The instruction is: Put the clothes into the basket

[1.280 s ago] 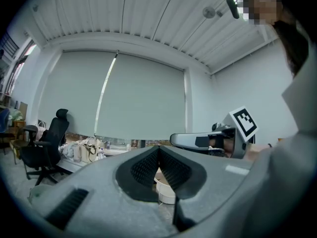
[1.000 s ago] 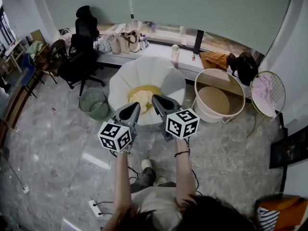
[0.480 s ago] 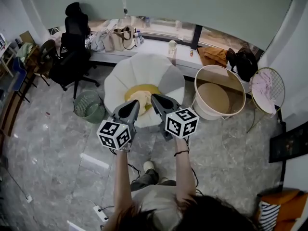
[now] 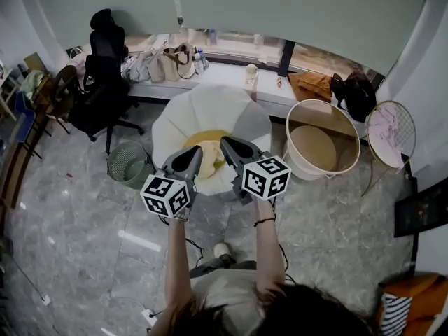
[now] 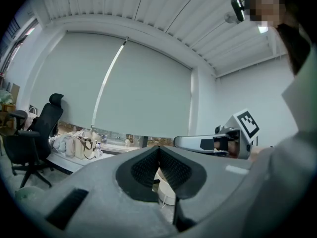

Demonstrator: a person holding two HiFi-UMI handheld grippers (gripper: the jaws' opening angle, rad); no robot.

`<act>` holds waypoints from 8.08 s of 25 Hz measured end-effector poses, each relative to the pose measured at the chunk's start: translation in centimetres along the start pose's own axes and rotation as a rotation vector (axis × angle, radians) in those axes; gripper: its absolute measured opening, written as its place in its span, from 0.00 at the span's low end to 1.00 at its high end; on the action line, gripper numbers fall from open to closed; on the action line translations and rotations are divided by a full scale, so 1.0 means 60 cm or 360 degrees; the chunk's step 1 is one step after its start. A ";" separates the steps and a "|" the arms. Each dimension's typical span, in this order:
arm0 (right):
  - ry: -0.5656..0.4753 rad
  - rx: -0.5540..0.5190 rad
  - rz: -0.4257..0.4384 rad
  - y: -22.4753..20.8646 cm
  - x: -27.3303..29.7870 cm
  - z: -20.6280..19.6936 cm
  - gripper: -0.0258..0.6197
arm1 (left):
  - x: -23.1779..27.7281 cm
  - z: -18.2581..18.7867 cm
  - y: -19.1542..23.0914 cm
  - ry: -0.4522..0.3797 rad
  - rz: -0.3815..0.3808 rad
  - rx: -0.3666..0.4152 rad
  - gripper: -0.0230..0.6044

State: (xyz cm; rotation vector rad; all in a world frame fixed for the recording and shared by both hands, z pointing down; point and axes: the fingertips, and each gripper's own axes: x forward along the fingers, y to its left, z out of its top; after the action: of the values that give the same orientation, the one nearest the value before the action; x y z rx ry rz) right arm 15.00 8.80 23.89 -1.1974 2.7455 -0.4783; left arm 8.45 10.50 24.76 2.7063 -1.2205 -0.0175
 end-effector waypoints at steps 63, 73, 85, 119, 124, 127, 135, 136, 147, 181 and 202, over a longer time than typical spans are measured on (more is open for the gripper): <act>0.0507 0.0276 0.0326 -0.301 0.417 -0.053 0.05 | 0.246 -0.067 0.351 0.0065 0.0562 -0.0397 0.05; 0.0616 0.0402 0.0224 -0.335 0.453 -0.120 0.05 | 0.271 -0.127 0.389 0.0171 0.0512 -0.0534 0.05; 0.0715 0.0501 0.0170 -0.368 0.510 -0.178 0.05 | 0.283 -0.181 0.452 0.0252 0.0494 -0.0647 0.05; 0.0986 0.1007 -0.0065 -0.509 0.595 -0.521 0.05 | 0.344 -0.472 0.594 0.0577 0.0279 -0.0989 0.05; 0.1045 0.1045 -0.0102 -0.527 0.593 -0.580 0.06 | 0.346 -0.527 0.600 0.0634 0.0242 -0.1043 0.05; 0.1071 0.1068 -0.0123 -0.541 0.593 -0.614 0.05 | 0.349 -0.563 0.605 0.0649 0.0232 -0.1090 0.05; 0.1119 0.1056 -0.0220 -0.577 0.591 -0.688 0.06 | 0.355 -0.646 0.605 0.0727 0.0196 -0.1173 0.05; 0.1123 0.1071 -0.0230 -0.579 0.590 -0.697 0.06 | 0.353 -0.655 0.606 0.0734 0.0201 -0.1185 0.05; 0.1184 0.1134 -0.0302 -0.589 0.575 -0.794 0.06 | 0.356 -0.725 0.628 0.0779 0.0207 -0.1251 0.05; 0.1673 0.0595 -0.0162 -0.654 0.572 -1.027 0.40 | 0.369 -0.907 0.670 0.0663 0.0242 -0.1428 0.05; 0.1948 0.0177 -0.0201 -0.672 0.604 -1.124 0.26 | 0.357 -0.984 0.706 0.0583 0.0318 -0.1447 0.05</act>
State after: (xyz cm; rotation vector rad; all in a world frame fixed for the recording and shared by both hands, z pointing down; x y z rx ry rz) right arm 3.29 -27.12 101.74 -1.3051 3.4100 -1.8755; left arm -4.01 -24.03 91.04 1.7111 -1.0174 -0.0375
